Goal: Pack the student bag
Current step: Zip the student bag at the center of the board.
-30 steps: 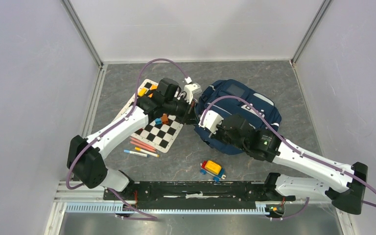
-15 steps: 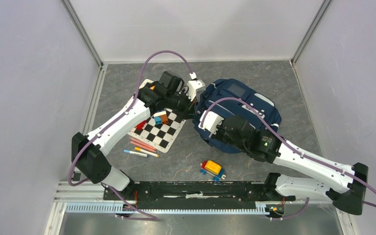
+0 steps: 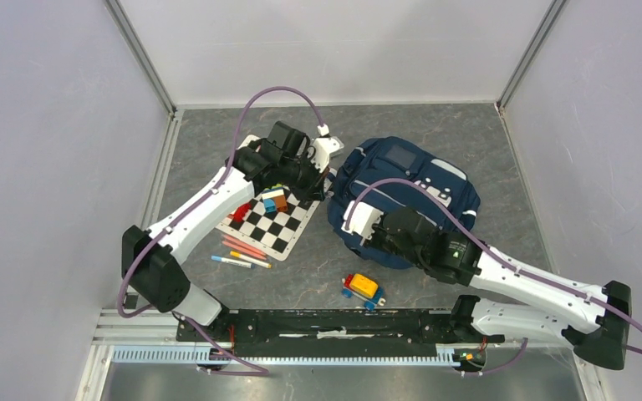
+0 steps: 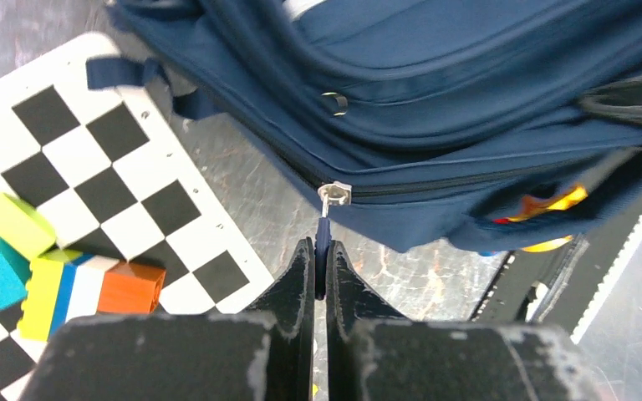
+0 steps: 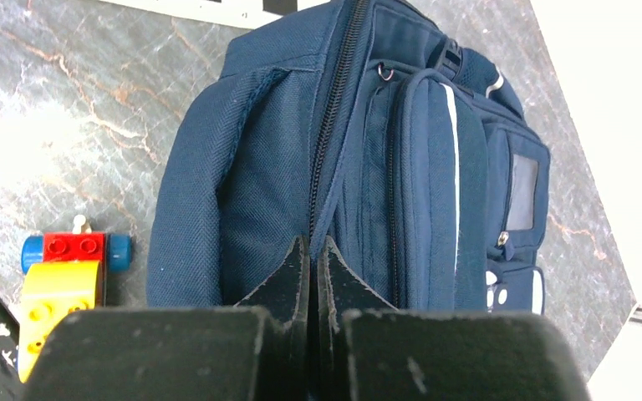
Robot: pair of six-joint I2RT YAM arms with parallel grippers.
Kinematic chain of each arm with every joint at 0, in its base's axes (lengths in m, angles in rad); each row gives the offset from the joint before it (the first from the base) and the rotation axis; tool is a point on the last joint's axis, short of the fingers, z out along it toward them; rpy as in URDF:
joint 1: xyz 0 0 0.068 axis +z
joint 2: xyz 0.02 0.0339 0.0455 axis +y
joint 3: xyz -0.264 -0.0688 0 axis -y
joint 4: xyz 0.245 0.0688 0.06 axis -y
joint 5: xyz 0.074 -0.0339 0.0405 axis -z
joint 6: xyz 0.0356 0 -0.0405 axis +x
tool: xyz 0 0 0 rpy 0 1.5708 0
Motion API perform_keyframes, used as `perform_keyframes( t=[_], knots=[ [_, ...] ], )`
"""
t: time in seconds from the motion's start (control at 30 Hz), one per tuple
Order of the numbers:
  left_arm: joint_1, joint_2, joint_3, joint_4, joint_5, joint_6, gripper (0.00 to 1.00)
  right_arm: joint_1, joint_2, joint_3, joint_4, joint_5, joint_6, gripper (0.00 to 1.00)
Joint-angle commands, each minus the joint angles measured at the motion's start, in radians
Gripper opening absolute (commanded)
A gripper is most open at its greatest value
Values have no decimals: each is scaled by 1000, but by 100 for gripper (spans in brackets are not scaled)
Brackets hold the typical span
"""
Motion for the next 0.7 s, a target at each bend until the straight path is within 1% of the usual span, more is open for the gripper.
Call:
perform_keyframes(
  t=[0.0,0.07,0.13,0.23,0.33,0.37,0.43,0.47,0.53,0.6,0.67],
  knots=[
    [66,27,-75,173,-299,-43,2,-1,-70,-14,-97,67,-6,0],
    [67,70,-77,188,-348,-78,2,-1,-91,-5,-124,64,17,0],
    [67,104,-70,206,-348,-114,2,-1,-109,2,-141,47,34,0],
    [67,150,-79,267,-293,-180,2,-1,-127,-1,-142,-8,48,2],
    [67,202,-82,305,-195,-241,2,-1,-142,-26,-101,20,67,5],
    [67,214,-84,310,-152,-257,2,-1,-147,-35,-83,51,77,10],
    [61,224,-101,333,-71,-288,2,0,-154,-43,-45,108,97,25],
    [56,223,-113,352,-31,-298,2,0,-154,-43,-19,117,106,34],
    [38,216,-131,378,42,-303,2,-1,-151,-46,43,129,130,46],
    [17,215,-136,380,65,-294,2,-1,-140,-59,124,151,174,59],
    [0,224,-133,371,66,-288,2,-2,-115,-77,204,175,219,67]
  ],
)
